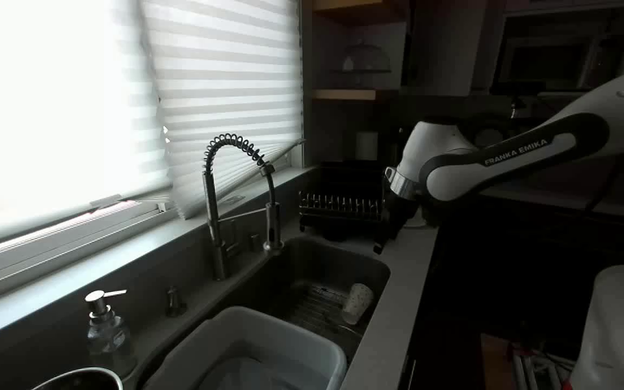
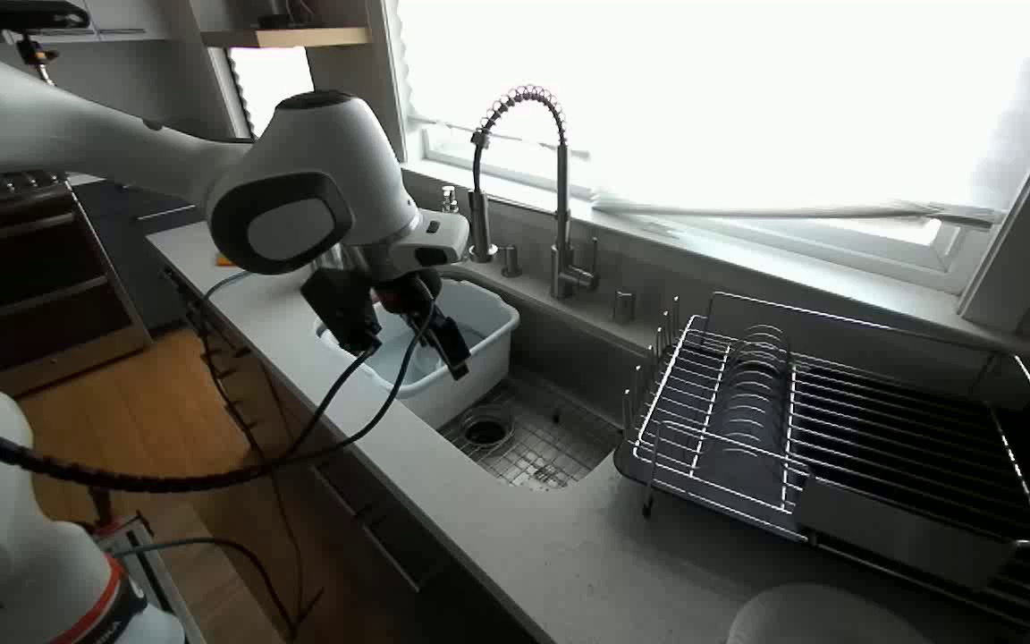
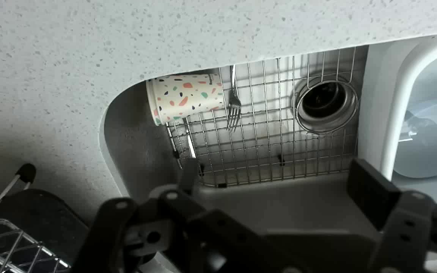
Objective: Put the white plate on the dishrack
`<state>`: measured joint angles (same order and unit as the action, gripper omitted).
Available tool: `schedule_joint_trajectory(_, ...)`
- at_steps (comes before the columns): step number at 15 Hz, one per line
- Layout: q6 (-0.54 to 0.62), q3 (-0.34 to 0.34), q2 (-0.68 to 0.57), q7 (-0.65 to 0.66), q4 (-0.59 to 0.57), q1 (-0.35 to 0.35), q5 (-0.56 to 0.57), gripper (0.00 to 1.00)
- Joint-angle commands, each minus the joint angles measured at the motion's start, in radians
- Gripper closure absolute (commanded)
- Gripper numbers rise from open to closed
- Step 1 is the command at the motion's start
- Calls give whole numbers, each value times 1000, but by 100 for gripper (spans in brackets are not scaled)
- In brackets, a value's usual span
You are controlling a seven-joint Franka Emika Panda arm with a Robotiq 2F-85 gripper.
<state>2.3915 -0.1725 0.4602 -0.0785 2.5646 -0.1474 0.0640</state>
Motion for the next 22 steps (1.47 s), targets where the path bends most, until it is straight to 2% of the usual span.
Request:
schedule_joint_trajectory(1, -3, 5, 0, -3, -1, -6, -4, 0)
schedule_joint_trajectory(8, -3, 5, 0, -3, -1, -6, -4, 0)
schedule_joint_trajectory(11, -14, -12, -83, 82, -53, -86, 33, 0)
schedule_joint_trajectory(15, -49, -98, -166, 97, -117, -208, 64, 0)
schedule_joint_trajectory(18, -114, -176, -234, 93, -190, -276, 63, 0)
schedule_joint_trajectory(22, -168, -271, -307, 52, -295, -329, 47, 0)
